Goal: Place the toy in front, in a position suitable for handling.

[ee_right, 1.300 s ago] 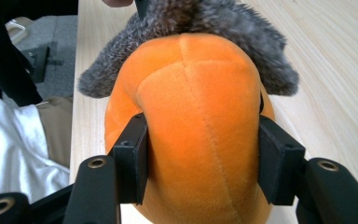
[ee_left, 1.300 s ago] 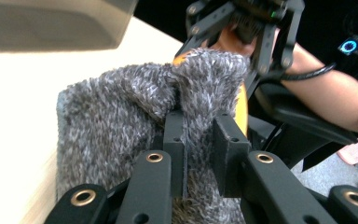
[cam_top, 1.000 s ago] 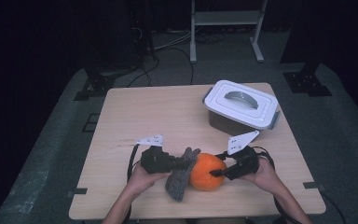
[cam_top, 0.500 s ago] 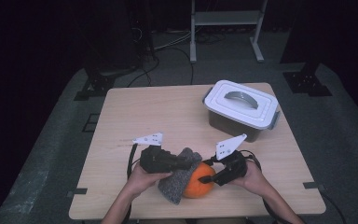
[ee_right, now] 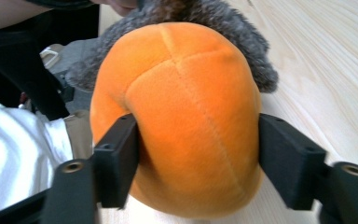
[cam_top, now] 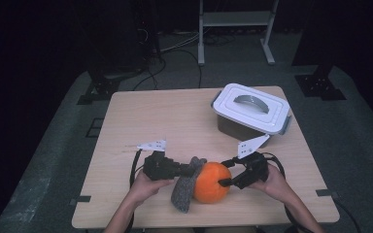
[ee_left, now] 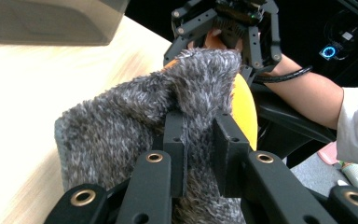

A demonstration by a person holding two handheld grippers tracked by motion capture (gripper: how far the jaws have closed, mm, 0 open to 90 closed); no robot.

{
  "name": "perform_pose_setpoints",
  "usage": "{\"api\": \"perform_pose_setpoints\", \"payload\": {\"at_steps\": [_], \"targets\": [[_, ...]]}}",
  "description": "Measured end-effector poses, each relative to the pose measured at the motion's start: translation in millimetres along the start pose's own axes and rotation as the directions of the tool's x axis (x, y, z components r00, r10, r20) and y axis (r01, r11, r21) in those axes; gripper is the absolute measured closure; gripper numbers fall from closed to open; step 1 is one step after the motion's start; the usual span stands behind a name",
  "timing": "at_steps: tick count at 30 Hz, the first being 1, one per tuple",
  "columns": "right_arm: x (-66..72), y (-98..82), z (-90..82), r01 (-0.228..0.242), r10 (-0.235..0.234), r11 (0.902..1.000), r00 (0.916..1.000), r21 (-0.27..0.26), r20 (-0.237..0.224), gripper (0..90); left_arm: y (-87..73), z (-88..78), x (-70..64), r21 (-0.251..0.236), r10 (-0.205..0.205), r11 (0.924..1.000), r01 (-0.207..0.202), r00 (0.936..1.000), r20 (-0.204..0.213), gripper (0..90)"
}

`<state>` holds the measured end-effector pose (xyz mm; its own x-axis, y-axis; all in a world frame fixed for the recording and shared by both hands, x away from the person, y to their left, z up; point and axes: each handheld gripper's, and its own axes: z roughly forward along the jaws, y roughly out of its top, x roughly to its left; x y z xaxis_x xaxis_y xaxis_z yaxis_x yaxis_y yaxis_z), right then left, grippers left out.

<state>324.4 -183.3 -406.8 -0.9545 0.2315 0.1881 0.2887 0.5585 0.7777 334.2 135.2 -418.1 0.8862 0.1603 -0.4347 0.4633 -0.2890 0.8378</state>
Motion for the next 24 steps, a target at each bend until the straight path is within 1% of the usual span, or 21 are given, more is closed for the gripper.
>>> {"api": "perform_pose_setpoints", "payload": {"at_steps": [1, 3, 6, 8, 9, 10, 12, 13, 15, 19, 20, 21, 22, 24], "targets": [[1.8, 1.7, -1.3, -0.007, 0.007, 1.0000, 0.9999, 0.006, 0.007, 26.8, 0.5, 0.8, -0.4, -0.002, 0.000, 1.0000, 0.000, 1.0000, -0.002, 77.3], [7.6, 5.5, -3.5, -0.005, 0.005, 0.9999, 0.9999, 0.016, 0.011, 23.2, 1.2, 1.9, -0.7, -0.008, -0.005, 1.0000, 0.005, 1.0000, -0.006, 77.3], [19.6, 12.2, 0.1, 0.018, -0.018, 0.9996, 0.9998, 0.023, 0.011, 17.1, 2.6, 6.8, -2.7, -0.011, -0.004, 0.9999, 0.004, 1.0000, 0.003, 77.3], [23.0, 15.0, 8.3, 0.043, -0.045, 0.9970, 0.9986, 0.064, 0.027, 14.4, 4.3, 9.7, -6.3, -0.001, 0.011, 0.9999, -0.011, 0.9999, 0.002, 77.2], [22.9, 14.8, 11.4, 0.046, -0.049, 0.9963, 0.9984, 0.072, 0.027, 16.8, 4.8, 9.9, -7.4, 0.007, 0.020, 0.9998, -0.020, 0.9998, -0.003, 77.2], [22.1, 13.8, 11.9, 0.052, -0.054, 0.9960, 0.9982, 0.072, 0.024, 22.7, 4.6, 8.9, -7.2, 0.007, 0.020, 0.9998, -0.020, 0.9998, 0.000, 77.2], [18.2, 10.9, 6.9, 0.074, -0.075, 0.9952, 0.9969, 0.064, 0.021, 33.7, 3.2, 5.9, -4.6, 0.006, 0.011, 0.9999, -0.011, 0.9999, 0.002, 77.2], [15.0, 8.9, 2.9, 0.071, -0.072, 0.9960, 0.9972, 0.054, 0.022, 36.0, 2.4, 6.0, -3.8, 0.013, 0.009, 0.9999, -0.009, 1.0000, -0.004, 77.2], [9.6, 5.7, -0.5, 0.065, -0.066, 0.9964, 0.9977, 0.055, 0.014, 37.4, 0.5, 7.0, -2.6, 0.037, 0.010, 0.9993, -0.009, 0.9998, -0.018, 77.1], [3.5, 0.6, -5.8, 0.064, -0.064, 0.9960, 0.9979, 0.062, 0.001, 37.0, -1.1, 9.2, -2.0, 0.047, 0.009, 0.9989, -0.008, 0.9998, -0.020, 77.0], [3.2, 0.2, -6.4, 0.055, -0.055, 0.9965, 0.9985, 0.064, 0.003, 36.2, -0.9, 10.4, -2.5, 0.045, 0.007, 0.9990, -0.006, 0.9998, -0.017, 77.0], [2.6, 0.7, -6.7, 0.054, -0.056, 0.9958, 0.9983, 0.073, 0.015, 34.8, -0.7, 11.5, -3.2, 0.043, 0.006, 0.9990, -0.006, 0.9999, -0.015, 77.0], [3.2, 1.5, -6.9, 0.044, -0.046, 0.9958, 0.9987, 0.081, 0.022, 33.5, 0.0, 12.8, -4.6, 0.047, 0.012, 0.9988, -0.011, 0.9998, -0.016, 77.0], [4.1, 3.6, -8.3, 0.026, -0.033, 0.9944, 0.9977, 0.103, 0.060, 30.2, 0.9, 15.5, -7.5, 0.056, 0.020, 0.9982, -0.019, 0.9998, -0.006, 77.0]]}}
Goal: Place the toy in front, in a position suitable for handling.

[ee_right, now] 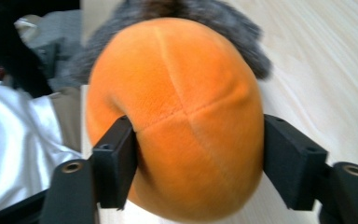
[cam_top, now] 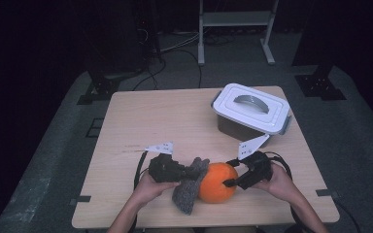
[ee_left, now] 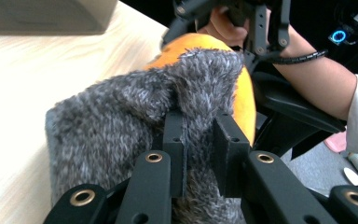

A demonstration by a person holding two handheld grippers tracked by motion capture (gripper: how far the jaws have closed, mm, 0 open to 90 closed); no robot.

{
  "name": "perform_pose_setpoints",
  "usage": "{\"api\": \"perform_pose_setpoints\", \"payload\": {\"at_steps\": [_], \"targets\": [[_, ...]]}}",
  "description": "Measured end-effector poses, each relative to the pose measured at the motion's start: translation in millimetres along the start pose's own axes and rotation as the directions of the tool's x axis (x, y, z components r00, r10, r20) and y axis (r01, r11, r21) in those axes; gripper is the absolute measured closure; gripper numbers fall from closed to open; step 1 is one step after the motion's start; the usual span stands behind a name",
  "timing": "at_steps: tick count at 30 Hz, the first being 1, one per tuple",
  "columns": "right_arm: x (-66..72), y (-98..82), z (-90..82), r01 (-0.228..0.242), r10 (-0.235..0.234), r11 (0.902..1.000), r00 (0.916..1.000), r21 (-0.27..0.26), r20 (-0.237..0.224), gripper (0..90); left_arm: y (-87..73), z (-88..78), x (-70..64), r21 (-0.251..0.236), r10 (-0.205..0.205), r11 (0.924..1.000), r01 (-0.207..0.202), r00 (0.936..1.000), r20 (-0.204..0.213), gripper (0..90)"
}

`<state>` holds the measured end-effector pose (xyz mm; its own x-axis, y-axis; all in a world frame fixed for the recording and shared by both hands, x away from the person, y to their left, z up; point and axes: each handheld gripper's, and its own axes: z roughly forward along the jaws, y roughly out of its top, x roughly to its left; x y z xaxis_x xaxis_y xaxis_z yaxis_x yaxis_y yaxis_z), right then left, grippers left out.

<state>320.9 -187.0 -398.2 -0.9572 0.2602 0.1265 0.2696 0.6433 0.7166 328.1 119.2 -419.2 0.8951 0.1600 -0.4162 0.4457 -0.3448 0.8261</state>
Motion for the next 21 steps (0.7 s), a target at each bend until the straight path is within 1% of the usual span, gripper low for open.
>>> {"api": "perform_pose_setpoints", "payload": {"at_steps": [1, 2, 5, 7, 10, 11, 13, 14, 15, 16, 17, 18, 20, 21], "targets": [[-0.4, -0.5, -2.8, -0.019, 0.019, 0.9998, 0.9996, 0.005, 0.020, 29.6, -0.1, 1.3, -0.5, 0.003, -0.002, 1.0000, 0.002, 0.9999, 0.012, 77.0], [-2.6, -3.2, -5.3, -0.030, 0.030, 0.9996, 0.9992, -0.001, 0.026, 29.6, -0.1, 2.3, -0.6, 0.004, -0.002, 1.0000, 0.002, 0.9998, 0.019, 77.0], [-7.2, -9.0, -7.4, -0.062, 0.062, 0.9978, 0.9980, -0.023, 0.014, 30.7, 1.1, 4.5, -1.9, 0.002, -0.001, 1.0000, 0.001, 0.9996, 0.027, 76.9], [-8.0, -12.4, -6.6, -0.062, 0.061, 0.9969, 0.9980, -0.048, -0.014, 35.6, 2.4, 5.9, -2.4, -0.002, 0.002, 1.0000, -0.002, 0.9994, 0.035, 76.9], [-8.8, -14.0, -3.0, -0.055, 0.052, 0.9958, 0.9980, -0.074, -0.036, 41.9, 3.0, 5.9, -1.8, -0.008, 0.002, 1.0000, -0.002, 0.9990, 0.044, 76.9], [-8.9, -14.2, -1.9, -0.045, 0.042, 0.9951, 0.9984, -0.087, -0.038, 43.5, 3.4, 5.3, -1.7, -0.011, 0.003, 0.9999, -0.003, 0.9990, 0.044, 76.9], [-7.5, -13.6, 1.7, -0.036, 0.030, 0.9923, 0.9982, -0.118, -0.052, 44.7, 4.3, 3.0, -1.3, -0.024, 0.003, 0.9997, -0.002, 0.9987, 0.052, 76.8], [-7.3, -13.3, 3.2, -0.035, 0.028, 0.9915, 0.9978, -0.125, -0.060, 44.7, 4.8, 2.3, -1.5, -0.037, 0.000, 0.9993, 0.002, 0.9985, 0.055, 76.8], [-7.5, -12.3, 5.4, -0.035, 0.026, 0.9907, 0.9974, -0.132, -0.068, 44.3, 5.5, 1.9, -1.8, -0.040, 0.003, 0.9992, -0.001, 0.9987, 0.050, 76.7], [-7.6, -10.6, 6.8, -0.041, 0.032, 0.9906, 0.9973, -0.131, -0.066, 43.0, 5.7, 1.5, -2.0, -0.040, 0.005, 0.9992, -0.004, 0.9992, 0.040, 76.7], [-8.0, -8.7, 7.3, -0.045, 0.038, 0.9908, 0.9976, -0.128, -0.058, 39.9, 5.0, 0.9, -1.2, -0.046, -0.003, 0.9989, 0.004, 0.9996, 0.029, 76.8], [-8.0, -6.0, 6.0, -0.061, 0.056, 0.9914, 0.9973, -0.115, -0.047, 34.8, 4.2, 0.2, -0.2, -0.049, -0.011, 0.9987, 0.012, 0.9997, 0.020, 77.0], [-7.0, -1.3, 1.9, -0.095, 0.089, 0.9907, 0.9941, -0.098, -0.062, 25.7, 3.2, -0.3, 0.7, -0.054, -0.020, 0.9983, 0.020, 0.9998, 0.009, 77.5], [-5.6, 0.9, 0.8, -0.107, 0.101, 0.9906, 0.9925, -0.085, -0.068, 22.9, 3.0, 0.0, 0.6, -0.055, -0.021, 0.9983, 0.022, 0.9997, 0.010, 77.5]]}}
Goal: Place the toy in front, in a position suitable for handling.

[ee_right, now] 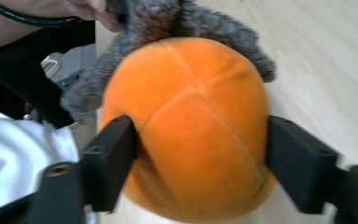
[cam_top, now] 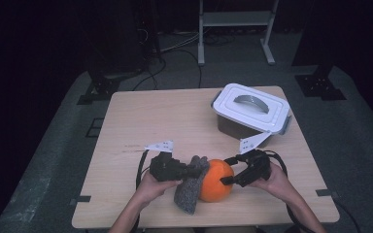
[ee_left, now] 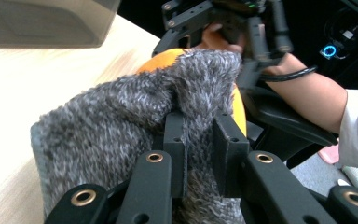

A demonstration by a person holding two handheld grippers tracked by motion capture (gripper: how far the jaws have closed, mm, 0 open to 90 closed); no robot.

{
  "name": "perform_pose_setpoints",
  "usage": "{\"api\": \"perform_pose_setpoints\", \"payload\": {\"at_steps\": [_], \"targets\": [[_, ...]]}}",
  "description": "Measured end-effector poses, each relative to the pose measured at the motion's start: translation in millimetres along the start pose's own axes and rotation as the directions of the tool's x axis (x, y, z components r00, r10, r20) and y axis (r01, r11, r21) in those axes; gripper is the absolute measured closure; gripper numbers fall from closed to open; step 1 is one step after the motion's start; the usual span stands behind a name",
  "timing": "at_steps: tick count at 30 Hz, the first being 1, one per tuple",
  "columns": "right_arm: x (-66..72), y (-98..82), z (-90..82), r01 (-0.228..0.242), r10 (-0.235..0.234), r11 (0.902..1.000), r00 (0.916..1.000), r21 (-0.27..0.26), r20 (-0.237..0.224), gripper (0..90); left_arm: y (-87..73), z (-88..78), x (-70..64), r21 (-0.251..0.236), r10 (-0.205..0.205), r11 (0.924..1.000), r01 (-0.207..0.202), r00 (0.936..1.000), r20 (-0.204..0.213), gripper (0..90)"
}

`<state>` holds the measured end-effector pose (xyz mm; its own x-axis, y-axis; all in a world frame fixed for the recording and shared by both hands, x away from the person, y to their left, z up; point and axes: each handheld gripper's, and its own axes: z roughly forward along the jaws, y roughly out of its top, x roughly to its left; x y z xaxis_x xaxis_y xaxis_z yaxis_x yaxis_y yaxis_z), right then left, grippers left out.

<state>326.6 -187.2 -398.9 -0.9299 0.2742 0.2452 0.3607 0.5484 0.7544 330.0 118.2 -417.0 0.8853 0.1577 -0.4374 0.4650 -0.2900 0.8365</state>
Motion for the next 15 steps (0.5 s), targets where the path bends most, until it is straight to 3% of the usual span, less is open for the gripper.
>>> {"api": "perform_pose_setpoints", "payload": {"at_steps": [5, 7, 10, 15], "targets": [[14.0, 9.1, 10.8, 0.021, -0.022, 0.9980, 0.9995, 0.060, 0.024, 13.3, 1.7, 8.3, -6.6, 0.028, 0.027, 0.9992, -0.027, 0.9996, 0.011, 77.5], [16.2, 8.6, 16.2, 0.048, -0.052, 0.9959, 0.9975, 0.076, 0.047, 18.8, 1.1, 6.7, -6.4, 0.035, 0.030, 0.9989, -0.030, 0.9995, 0.004, 77.5], [12.9, 3.7, 12.7, 0.087, -0.089, 0.9944, 0.9951, 0.061, 0.042, 29.5, -1.6, 2.7, -4.2, 0.046, 0.030, 0.9985, -0.030, 0.9995, -0.013, 77.8], [3.2, -7.1, 4.1, 0.096, -0.096, 0.9939, 0.9953, 0.055, 0.013, 32.7, -12.0, -0.4, 4.5, 0.105, 0.025, 0.9943, -0.018, 0.9977, -0.063, 77.7]]}}
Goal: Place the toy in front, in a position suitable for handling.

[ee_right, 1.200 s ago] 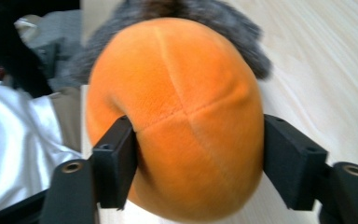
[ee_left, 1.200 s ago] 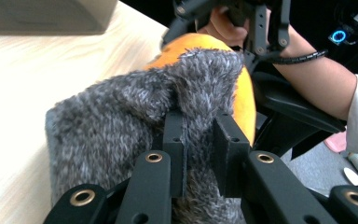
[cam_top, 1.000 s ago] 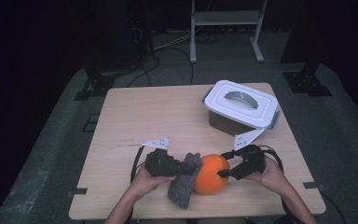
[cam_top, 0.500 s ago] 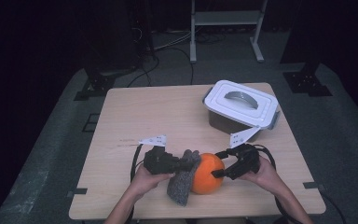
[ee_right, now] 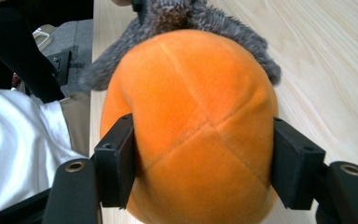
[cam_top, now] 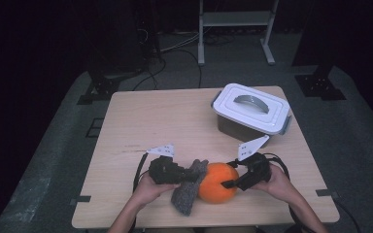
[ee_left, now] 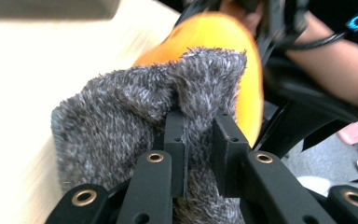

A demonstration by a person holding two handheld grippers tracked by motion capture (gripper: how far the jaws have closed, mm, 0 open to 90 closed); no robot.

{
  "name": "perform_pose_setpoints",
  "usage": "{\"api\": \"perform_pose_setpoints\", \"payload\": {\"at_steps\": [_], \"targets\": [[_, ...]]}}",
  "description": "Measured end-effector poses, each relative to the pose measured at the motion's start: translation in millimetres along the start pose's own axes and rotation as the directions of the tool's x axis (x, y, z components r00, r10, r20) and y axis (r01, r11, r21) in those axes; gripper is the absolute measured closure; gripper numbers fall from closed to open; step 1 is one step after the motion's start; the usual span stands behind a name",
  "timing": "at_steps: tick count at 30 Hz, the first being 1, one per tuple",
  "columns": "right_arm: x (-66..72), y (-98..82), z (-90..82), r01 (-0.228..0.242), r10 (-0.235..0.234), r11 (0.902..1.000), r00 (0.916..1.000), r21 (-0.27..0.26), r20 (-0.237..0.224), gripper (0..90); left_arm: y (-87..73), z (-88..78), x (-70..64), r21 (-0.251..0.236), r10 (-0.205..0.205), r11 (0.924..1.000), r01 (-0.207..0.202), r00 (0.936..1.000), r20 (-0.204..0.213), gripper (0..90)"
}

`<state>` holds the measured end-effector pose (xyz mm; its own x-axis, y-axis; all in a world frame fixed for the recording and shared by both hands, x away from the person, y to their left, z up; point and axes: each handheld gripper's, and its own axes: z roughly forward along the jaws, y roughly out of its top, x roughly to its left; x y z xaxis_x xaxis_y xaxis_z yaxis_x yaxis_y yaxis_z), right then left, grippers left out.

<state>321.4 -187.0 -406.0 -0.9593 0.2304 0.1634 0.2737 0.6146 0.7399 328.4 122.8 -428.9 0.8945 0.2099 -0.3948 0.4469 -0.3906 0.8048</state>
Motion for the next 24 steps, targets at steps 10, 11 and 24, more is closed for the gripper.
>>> {"api": "perform_pose_setpoints", "payload": {"at_steps": [10, 11, 24], "targets": [[-10.7, -18.3, -10.5, -0.044, 0.043, 0.9983, 0.9985, -0.037, -0.033, 33.0, -1.9, -6.8, 2.5, 0.022, -0.006, 0.9997, 0.007, 0.9998, -0.016, 77.7], [-10.3, -17.9, -10.2, -0.044, 0.043, 0.9983, 0.9986, -0.039, -0.032, 33.0, -2.3, -9.5, 2.0, 0.019, -0.008, 0.9998, 0.008, 0.9998, -0.017, 77.7], [-12.1, -18.1, -8.1, -0.054, 0.051, 0.9964, 0.9977, -0.066, -0.044, 33.9, -18.6, -79.6, 3.6, -0.093, -0.034, 0.9953, 0.026, 0.9954, -0.089, 77.5]]}}
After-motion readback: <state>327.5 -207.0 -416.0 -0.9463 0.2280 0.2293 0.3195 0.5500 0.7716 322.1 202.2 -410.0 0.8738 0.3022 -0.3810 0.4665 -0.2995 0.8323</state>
